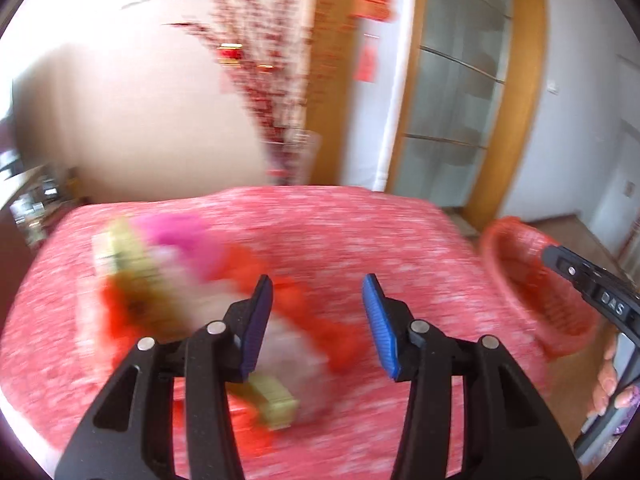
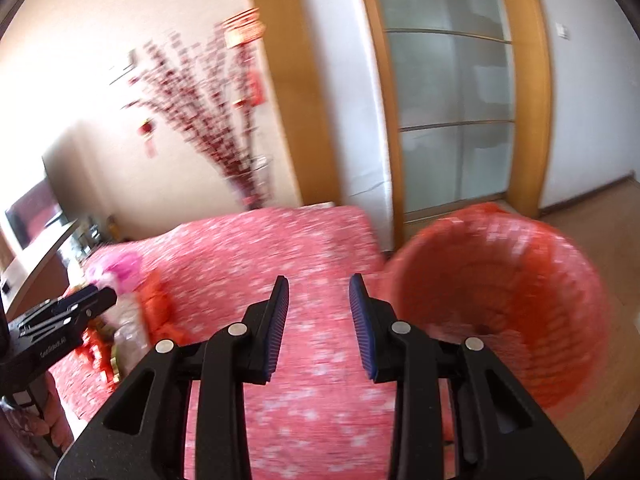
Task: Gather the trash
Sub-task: 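Grasp the green paw-print bag with the right gripper while the left gripper grasps the red bag, then carry the green paw-print bag and red bag over the wastebasket with both grippers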
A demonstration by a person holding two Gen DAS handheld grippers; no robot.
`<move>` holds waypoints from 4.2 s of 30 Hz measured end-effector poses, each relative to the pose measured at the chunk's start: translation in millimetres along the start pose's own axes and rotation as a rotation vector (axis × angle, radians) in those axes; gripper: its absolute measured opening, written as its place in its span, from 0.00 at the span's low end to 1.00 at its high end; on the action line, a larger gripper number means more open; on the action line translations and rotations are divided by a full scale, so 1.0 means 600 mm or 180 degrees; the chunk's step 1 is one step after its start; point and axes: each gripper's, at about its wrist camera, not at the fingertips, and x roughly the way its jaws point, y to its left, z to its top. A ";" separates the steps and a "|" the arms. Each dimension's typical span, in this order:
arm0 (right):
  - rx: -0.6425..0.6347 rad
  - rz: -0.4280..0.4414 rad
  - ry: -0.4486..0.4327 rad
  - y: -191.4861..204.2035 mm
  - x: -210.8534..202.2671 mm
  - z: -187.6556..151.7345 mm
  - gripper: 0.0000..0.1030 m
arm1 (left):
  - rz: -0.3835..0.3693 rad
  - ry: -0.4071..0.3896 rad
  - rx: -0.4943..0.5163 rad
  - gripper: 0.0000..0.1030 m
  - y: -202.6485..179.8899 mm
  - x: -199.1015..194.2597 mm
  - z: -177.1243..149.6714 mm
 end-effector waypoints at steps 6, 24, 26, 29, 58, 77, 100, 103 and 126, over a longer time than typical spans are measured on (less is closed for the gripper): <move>-0.0309 0.0381 0.0179 0.106 0.035 -0.020 0.32 | 0.0568 -0.0114 -0.0226 0.51 0.105 -0.044 -0.035; -0.0555 0.0570 0.0374 0.200 0.054 -0.046 0.32 | 0.0532 0.0204 -0.0695 0.23 0.195 0.018 -0.098; -0.0578 0.0601 0.0382 0.210 0.057 -0.048 0.32 | 0.0496 0.0166 -0.0694 0.19 0.197 0.013 -0.094; -0.0636 0.0704 0.0390 0.236 0.061 -0.050 0.32 | 0.0555 0.0051 -0.0646 0.19 0.204 -0.010 -0.089; -0.1223 0.0966 0.0949 0.420 0.194 -0.114 0.14 | 0.1029 -0.0297 -0.0940 0.19 0.359 -0.062 -0.044; -0.0862 0.1207 0.0432 0.356 0.095 -0.039 0.04 | 0.0902 -0.0346 -0.0773 0.19 0.308 -0.064 -0.021; -0.0186 0.0423 -0.0016 0.132 0.060 0.031 0.04 | 0.0151 -0.0340 -0.0128 0.19 0.090 -0.003 0.050; -0.0121 0.0336 -0.0047 0.103 0.052 0.032 0.04 | 0.0033 -0.0322 -0.0067 0.19 0.058 0.005 0.054; 0.0390 -0.0334 -0.0322 -0.109 -0.018 0.043 0.04 | -0.0830 -0.0164 0.0438 0.19 -0.191 0.076 0.089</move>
